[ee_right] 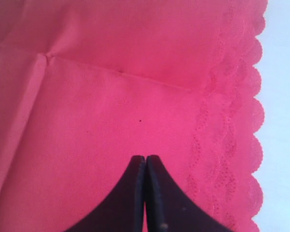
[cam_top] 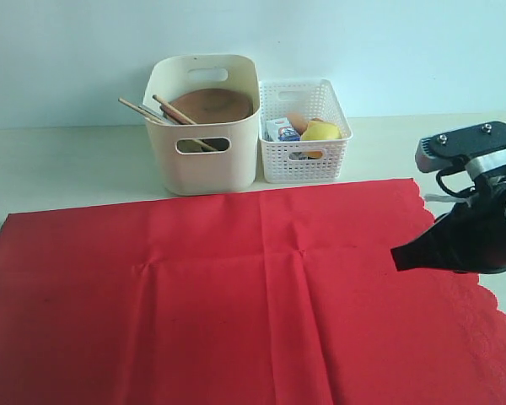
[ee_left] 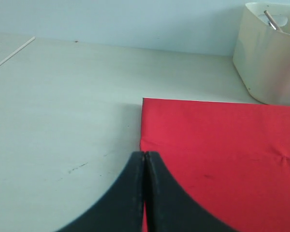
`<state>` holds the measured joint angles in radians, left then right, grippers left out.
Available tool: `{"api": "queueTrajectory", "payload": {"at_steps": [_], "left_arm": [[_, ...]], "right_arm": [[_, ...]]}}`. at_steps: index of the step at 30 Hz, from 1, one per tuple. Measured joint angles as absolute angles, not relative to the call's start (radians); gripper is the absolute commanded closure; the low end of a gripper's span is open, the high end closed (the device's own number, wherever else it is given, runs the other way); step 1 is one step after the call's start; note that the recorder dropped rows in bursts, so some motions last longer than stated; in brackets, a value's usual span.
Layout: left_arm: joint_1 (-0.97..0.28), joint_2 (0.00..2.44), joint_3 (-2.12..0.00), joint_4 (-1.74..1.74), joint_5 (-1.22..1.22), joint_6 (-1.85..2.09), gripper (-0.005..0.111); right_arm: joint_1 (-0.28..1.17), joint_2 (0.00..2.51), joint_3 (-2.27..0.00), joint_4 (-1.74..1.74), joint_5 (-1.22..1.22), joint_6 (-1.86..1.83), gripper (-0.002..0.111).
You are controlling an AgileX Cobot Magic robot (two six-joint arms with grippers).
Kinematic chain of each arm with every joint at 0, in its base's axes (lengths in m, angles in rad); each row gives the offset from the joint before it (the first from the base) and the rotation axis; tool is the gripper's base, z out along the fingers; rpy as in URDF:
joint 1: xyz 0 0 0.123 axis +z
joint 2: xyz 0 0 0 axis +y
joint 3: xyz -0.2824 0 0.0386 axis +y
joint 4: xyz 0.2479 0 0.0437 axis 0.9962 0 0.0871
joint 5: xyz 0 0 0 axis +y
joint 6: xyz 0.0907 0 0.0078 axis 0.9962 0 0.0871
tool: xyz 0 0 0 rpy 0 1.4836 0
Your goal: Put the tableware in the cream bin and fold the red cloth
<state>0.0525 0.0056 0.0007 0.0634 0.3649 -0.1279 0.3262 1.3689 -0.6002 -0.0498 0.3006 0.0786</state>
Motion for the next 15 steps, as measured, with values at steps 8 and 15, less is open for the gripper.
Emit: {"api": "queueTrajectory", "payload": {"at_steps": [8, 15], "left_arm": [[0.019, 0.006, 0.001, 0.063, 0.365, -0.128, 0.106], [0.015, 0.006, 0.001, 0.063, 0.365, -0.128, 0.106]], "right_arm": [[0.326, 1.369, -0.590, 0.018, 0.278, 0.079, 0.108], [0.326, 1.369, -0.590, 0.062, 0.278, 0.082, 0.108]]}}
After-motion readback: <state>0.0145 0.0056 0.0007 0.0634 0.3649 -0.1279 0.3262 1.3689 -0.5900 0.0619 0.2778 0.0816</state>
